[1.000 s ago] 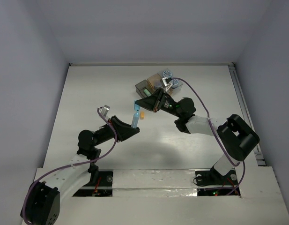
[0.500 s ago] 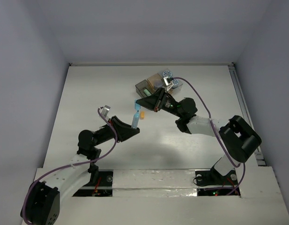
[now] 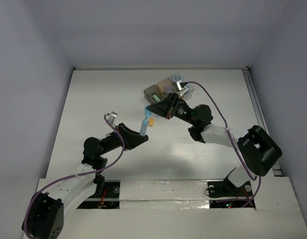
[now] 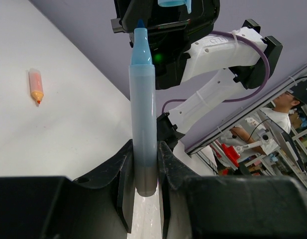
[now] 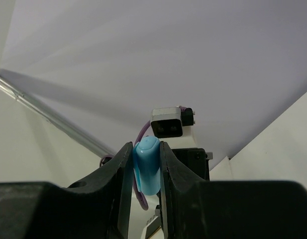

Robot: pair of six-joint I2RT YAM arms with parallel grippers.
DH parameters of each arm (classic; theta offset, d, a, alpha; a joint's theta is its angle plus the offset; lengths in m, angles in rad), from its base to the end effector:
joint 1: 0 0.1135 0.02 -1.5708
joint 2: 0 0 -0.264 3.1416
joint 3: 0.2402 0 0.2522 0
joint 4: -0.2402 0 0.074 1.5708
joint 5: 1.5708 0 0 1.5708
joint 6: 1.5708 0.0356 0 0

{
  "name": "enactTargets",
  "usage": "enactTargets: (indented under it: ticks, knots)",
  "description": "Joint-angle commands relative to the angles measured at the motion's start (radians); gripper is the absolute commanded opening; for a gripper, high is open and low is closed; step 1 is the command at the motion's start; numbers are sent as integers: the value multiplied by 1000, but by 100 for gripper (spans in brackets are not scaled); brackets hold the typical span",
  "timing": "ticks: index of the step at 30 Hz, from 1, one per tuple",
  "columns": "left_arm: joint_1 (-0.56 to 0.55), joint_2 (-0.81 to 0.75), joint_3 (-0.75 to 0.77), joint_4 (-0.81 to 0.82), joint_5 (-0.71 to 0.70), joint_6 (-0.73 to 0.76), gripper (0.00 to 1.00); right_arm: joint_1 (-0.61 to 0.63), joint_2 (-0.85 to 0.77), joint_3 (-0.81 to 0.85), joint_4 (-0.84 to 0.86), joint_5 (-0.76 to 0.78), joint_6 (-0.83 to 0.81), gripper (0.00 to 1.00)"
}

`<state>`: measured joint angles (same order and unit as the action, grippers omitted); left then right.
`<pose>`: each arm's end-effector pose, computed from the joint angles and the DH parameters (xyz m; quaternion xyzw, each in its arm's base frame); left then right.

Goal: Sort the stationery into containers
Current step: Close the pen cap on the pen.

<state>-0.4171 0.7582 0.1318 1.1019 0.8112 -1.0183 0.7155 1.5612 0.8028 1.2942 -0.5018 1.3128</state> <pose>0.1262 -0.0842 0.2451 0.1801 0.5567 -0.6707 0.4559 0.2356 0.2274 0.3063 -0.0652 0.5215 0.7796 0.3405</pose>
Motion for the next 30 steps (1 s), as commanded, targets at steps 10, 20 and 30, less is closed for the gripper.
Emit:
enactTargets:
  ticks: [10,20,30]
  knots:
    - [3,-17,51,105,6,1,0,10,25,-8,421,-3,-20,0]
    - [3,26,51,174,-9,-26,0,29,31,-11,421,-4,-23,0]
    - [3,32,83,236,-58,-32,0,58,28,-39,422,0,-69,0]
